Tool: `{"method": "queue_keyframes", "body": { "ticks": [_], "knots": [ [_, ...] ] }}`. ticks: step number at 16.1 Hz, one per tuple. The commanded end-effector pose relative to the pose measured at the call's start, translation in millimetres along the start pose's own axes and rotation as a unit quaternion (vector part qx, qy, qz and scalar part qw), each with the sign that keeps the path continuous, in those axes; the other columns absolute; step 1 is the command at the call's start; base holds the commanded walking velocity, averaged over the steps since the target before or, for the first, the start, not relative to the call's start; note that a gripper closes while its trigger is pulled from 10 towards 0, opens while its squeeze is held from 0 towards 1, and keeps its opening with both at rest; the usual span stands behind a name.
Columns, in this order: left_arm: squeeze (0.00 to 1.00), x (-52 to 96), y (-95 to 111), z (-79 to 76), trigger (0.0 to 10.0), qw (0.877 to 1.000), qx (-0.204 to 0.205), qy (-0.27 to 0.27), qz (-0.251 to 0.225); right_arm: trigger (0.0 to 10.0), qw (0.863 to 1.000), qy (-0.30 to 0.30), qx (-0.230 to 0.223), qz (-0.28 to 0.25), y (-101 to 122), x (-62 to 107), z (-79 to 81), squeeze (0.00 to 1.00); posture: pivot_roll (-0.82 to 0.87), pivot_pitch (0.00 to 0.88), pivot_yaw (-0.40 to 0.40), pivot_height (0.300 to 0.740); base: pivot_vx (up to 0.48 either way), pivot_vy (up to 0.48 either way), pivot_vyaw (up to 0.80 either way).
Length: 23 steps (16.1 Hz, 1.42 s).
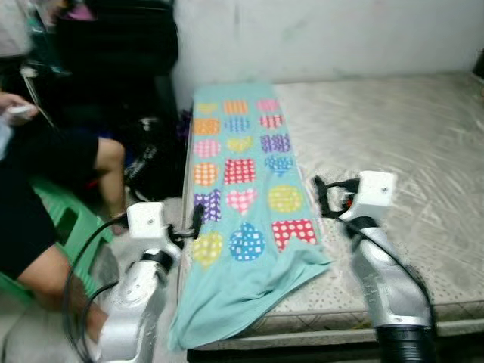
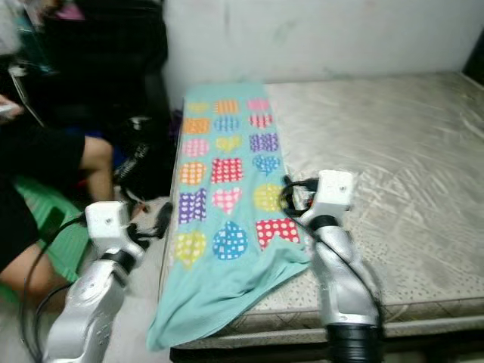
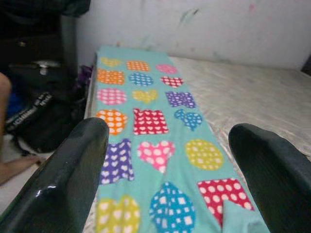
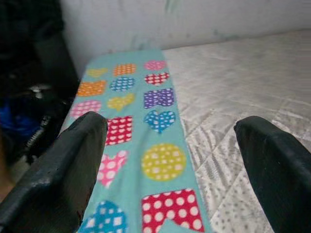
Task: Clean up the room
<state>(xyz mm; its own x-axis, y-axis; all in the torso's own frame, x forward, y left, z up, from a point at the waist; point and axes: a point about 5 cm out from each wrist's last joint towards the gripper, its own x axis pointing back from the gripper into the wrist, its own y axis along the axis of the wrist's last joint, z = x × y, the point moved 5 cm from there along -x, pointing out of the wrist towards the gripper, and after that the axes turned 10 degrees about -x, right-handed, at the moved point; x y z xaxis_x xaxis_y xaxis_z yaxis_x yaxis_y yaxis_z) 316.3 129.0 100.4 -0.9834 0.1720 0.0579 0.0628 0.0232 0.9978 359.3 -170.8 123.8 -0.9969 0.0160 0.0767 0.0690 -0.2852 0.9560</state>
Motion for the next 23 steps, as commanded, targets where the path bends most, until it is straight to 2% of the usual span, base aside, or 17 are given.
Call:
{"method": "queue_keyframes", "body": {
  "ticks": [1, 17, 23],
  "knots": [
    [0.0, 2.7, 2, 10.0, 10.0, 1.0, -0.007, 0.012, -0.002, 10.0, 1.0, 0.022, -0.005, 0.0, -1, -1.8, 15.9, 0.0, -0.14, 0.0, 0.051, 0.74, 0.266, 0.0, 0.0],
    [0.0, 3.8, -4, 12.2, 10.0, 0.999, -0.005, 0.03, 0.017, 10.0, 1.0, 0.02, 0.003, 0.008, -5, -0.9, 13.5, 0.0, -0.14, 0.0, 0.046, 0.74, 0.0, 0.0, 0.0],
    [0.0, 5.7, -13, 15.0, 10.0, 0.999, -0.012, 0.033, 0.035, 10.0, 0.999, 0.022, 0.011, 0.034, -17, 1.8, 10.7, 0.0, -0.13, 0.0, 0.047, 0.74, 0.0, 0.0, 0.0]
  ]
}}
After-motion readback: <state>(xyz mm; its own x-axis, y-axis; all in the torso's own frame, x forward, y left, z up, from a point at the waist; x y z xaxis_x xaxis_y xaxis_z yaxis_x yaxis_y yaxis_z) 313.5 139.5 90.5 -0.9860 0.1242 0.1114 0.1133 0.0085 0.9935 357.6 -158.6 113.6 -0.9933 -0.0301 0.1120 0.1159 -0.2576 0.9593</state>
